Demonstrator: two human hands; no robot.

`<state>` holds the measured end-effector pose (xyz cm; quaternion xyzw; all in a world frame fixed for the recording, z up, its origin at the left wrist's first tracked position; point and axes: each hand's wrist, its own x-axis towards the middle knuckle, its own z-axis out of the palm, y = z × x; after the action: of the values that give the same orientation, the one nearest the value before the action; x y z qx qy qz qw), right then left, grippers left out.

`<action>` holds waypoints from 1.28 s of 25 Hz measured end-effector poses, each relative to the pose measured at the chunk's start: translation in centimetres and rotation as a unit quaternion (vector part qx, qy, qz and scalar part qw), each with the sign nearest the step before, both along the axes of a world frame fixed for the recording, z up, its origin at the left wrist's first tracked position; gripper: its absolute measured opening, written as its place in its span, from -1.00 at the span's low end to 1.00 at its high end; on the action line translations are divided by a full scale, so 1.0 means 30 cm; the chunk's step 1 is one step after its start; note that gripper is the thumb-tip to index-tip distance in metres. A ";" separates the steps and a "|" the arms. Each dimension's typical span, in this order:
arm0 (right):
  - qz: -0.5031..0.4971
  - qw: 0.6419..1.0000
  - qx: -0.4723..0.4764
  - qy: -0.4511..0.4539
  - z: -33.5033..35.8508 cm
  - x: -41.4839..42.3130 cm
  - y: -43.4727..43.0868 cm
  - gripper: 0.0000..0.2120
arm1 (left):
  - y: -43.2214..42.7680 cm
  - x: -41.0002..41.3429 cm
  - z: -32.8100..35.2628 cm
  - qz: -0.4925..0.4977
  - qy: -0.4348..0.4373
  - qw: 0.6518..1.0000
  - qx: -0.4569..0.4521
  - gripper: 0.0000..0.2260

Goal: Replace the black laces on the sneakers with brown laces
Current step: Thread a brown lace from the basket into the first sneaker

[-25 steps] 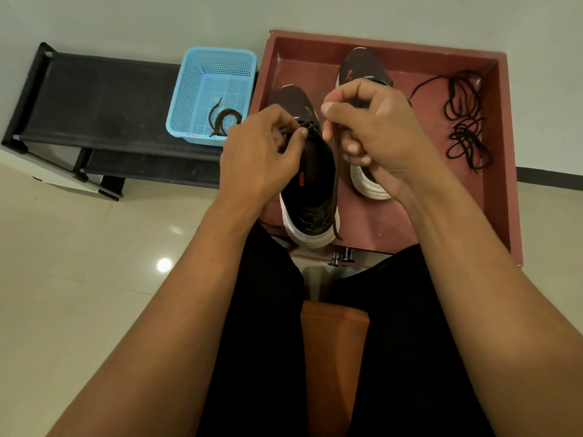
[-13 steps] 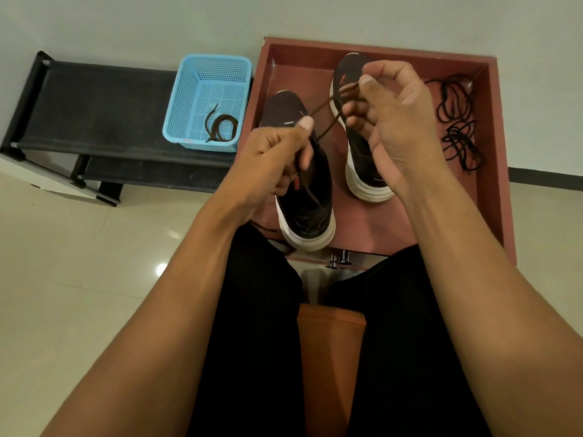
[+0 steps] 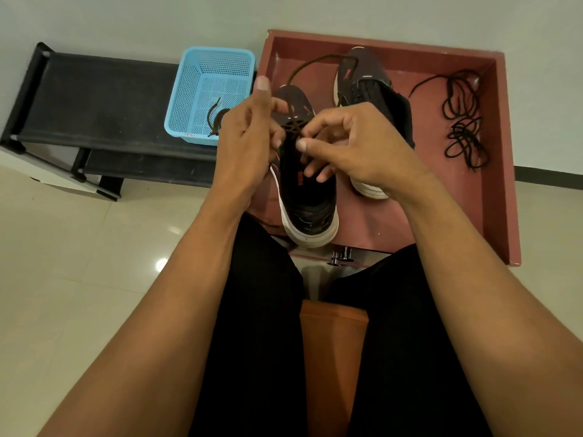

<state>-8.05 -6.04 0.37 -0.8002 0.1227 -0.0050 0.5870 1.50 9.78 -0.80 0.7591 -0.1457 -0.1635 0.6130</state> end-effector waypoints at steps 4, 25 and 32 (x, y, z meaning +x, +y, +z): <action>-0.111 0.991 0.059 -0.038 -0.009 0.011 -0.022 -0.88 | 0.032 0.042 -0.065 0.036 -0.061 0.973 0.218 -0.65; -0.155 0.973 -0.166 -0.028 -0.088 0.095 0.079 -0.90 | 0.016 0.032 -0.084 0.035 0.001 0.974 0.224 -0.91; -0.184 0.966 -0.176 -0.037 -0.117 0.100 0.104 -0.90 | 0.022 0.039 -0.094 0.036 0.008 0.979 0.203 -0.88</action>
<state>-5.03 -2.92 -3.15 -0.8540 0.2430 -0.1639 0.4298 2.68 10.45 -3.62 0.8710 -0.0768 -0.1737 0.4531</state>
